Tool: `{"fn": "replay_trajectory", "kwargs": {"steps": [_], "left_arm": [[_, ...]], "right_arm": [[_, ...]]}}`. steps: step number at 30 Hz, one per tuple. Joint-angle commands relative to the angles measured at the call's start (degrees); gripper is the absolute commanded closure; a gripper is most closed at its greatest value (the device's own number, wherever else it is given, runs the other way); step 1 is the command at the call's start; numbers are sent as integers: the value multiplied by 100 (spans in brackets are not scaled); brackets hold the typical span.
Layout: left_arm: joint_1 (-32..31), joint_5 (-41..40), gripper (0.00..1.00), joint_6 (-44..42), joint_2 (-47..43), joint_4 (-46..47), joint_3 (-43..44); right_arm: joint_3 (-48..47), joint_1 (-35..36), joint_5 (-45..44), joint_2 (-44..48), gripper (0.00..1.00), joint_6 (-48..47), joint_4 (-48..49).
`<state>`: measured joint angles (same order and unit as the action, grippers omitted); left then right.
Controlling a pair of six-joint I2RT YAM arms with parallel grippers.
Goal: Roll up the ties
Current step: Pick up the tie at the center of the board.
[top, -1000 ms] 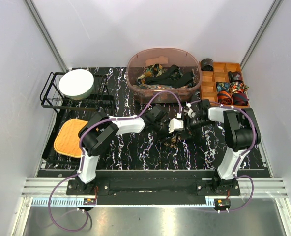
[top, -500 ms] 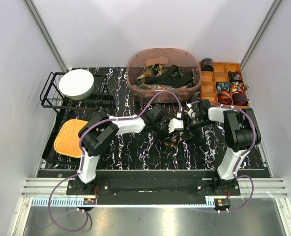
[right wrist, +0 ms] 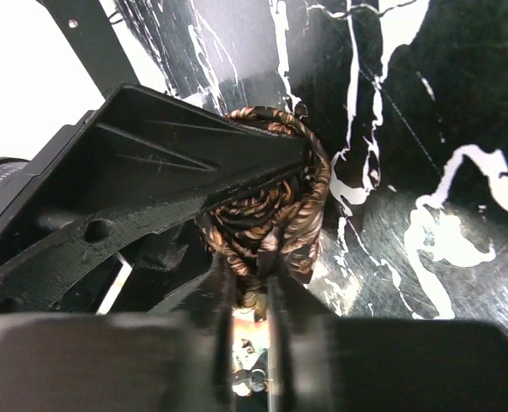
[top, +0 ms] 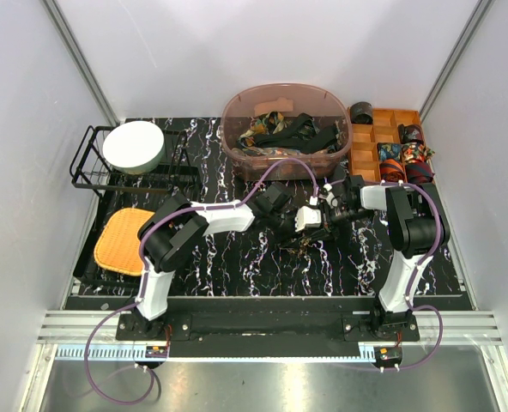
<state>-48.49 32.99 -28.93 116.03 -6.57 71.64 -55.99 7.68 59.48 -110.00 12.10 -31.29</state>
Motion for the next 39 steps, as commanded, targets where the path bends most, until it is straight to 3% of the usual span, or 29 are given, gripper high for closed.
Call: {"fn": "replay_trajectory", "kwargs": {"steps": [1,2,5,6,8,9,16,21,39], "left_arm": [[33,-645,100,27,588,-750,-255],[33,-645,99,45,588,-732,-255],[59,-514,67,98,465,-592,-378],[76,-470,47,98,395,-513,-448],[111,-469,23,107,140,-188,-684],[120,-452,2,81,70,-91,-756],[305,-74,1,98,-387,374,-905],[323,102,1,-454,-573,639,-1195],[85,375,1,-833,342,104,-370]], "right_arm": [[-149,58,-402,92,100,-208,-149],[-167,67,-411,75,100,-243,-167],[-202,67,-482,40,100,-339,-264],[-211,58,-490,13,100,-383,-281],[-255,58,-490,-13,100,-471,-360],[-264,58,-508,-4,100,-498,-387],[-281,67,-482,40,100,-691,-439],[-316,110,-473,127,100,-867,-475],[-439,269,-473,409,100,-981,-475]]}}
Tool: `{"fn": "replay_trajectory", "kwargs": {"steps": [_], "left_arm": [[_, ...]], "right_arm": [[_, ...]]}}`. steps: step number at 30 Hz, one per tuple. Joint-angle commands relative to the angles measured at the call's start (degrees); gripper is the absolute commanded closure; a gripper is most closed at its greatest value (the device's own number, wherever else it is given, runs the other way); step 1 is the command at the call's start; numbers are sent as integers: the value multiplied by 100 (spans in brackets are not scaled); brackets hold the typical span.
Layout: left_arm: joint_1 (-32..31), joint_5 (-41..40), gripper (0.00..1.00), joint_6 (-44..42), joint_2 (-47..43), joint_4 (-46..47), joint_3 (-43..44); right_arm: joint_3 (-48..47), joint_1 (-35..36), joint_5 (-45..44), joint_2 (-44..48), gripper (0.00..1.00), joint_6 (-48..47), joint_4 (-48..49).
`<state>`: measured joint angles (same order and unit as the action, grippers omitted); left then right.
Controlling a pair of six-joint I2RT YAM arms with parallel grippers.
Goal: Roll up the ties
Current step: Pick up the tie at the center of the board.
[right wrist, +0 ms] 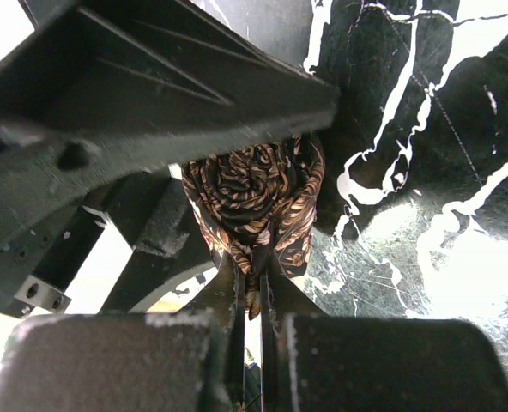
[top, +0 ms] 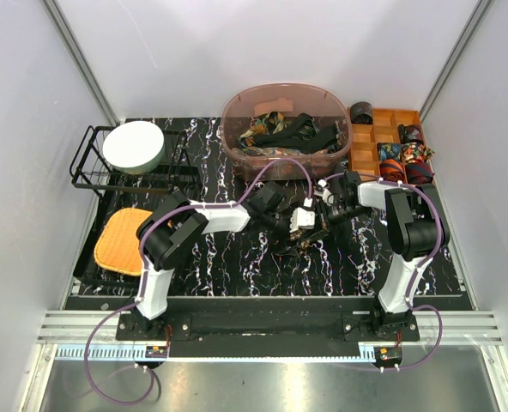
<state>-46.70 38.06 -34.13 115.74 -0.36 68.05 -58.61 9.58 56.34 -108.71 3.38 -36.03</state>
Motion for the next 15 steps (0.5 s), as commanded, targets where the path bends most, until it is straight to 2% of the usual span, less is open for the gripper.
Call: {"fn": "replay_trajectory", "kwargs": {"steps": [1,3,7,8,10,11,13,15], "left_arm": [[-85,-176,1,-296,379,-518,-29],[-85,-229,1,-314,405,-588,-55],[-94,-308,12,-357,449,-667,-55],[-94,-300,25,-392,475,-798,-29],[-103,-334,36,-401,511,-895,50],[-103,-352,45,-419,511,-939,42],[-103,-396,53,-454,502,-940,15],[-103,-449,77,-454,502,-940,24]], "right_arm": [[-186,79,-149,332,100,-83,8],[-186,87,-141,385,100,-48,43],[-186,87,-105,394,100,5,44],[-186,87,-105,403,100,14,61],[-203,79,-97,429,100,40,52],[-204,87,-97,420,100,58,61],[-221,87,-88,429,100,67,52],[-221,79,-105,438,100,93,79]]}}
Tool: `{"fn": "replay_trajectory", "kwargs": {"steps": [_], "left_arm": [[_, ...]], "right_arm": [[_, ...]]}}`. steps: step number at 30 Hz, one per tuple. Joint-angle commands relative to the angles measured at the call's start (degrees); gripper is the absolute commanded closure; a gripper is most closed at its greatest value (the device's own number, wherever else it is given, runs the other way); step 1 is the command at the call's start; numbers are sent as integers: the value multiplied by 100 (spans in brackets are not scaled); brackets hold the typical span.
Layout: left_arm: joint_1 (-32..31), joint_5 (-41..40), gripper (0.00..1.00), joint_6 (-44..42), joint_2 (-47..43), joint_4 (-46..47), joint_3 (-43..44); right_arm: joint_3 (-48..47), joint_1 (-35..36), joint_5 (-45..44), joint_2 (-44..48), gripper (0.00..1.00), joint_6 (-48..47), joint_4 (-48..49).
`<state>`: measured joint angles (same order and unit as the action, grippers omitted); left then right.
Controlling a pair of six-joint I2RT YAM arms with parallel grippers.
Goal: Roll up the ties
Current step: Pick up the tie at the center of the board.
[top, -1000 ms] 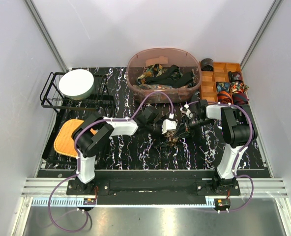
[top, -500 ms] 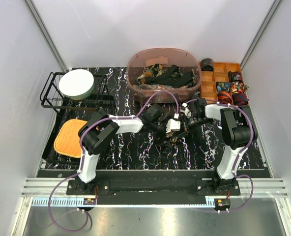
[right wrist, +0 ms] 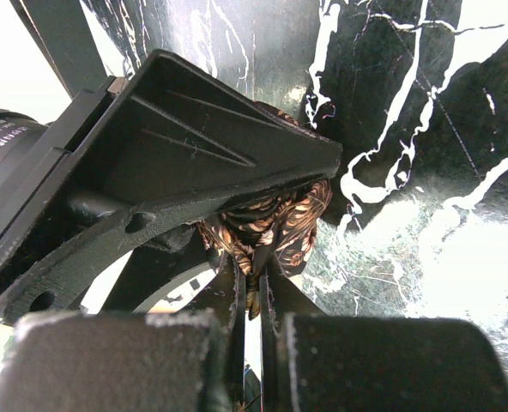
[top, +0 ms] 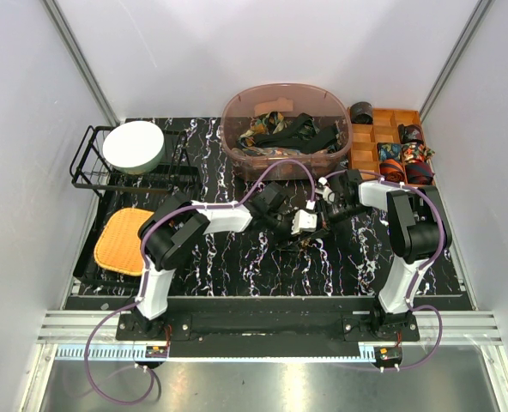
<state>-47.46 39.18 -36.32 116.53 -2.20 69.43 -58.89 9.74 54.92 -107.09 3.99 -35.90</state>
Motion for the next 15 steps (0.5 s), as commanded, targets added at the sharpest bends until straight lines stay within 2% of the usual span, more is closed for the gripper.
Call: {"fn": "replay_trajectory", "kwargs": {"steps": [1,3,5,6,7,9,15], "left_arm": [[-26,-569,85,-236,423,-756,-105],[-17,-569,100,-227,379,-695,-140],[-35,-595,100,-183,300,-616,-166],[-44,-639,67,-157,283,-615,-158],[-44,-718,42,-130,256,-580,-184],[-44,-736,2,-156,134,-519,-271],[-35,-807,1,-297,89,-510,-413]], "right_arm": [[-193,72,28,259,100,58,66],[-210,72,-24,241,100,67,57],[-210,72,-121,241,100,67,31],[-210,72,-165,250,100,67,39],[-210,63,-209,232,100,50,31],[-219,72,-218,197,100,32,22],[-272,63,-157,197,100,-144,-163]]}}
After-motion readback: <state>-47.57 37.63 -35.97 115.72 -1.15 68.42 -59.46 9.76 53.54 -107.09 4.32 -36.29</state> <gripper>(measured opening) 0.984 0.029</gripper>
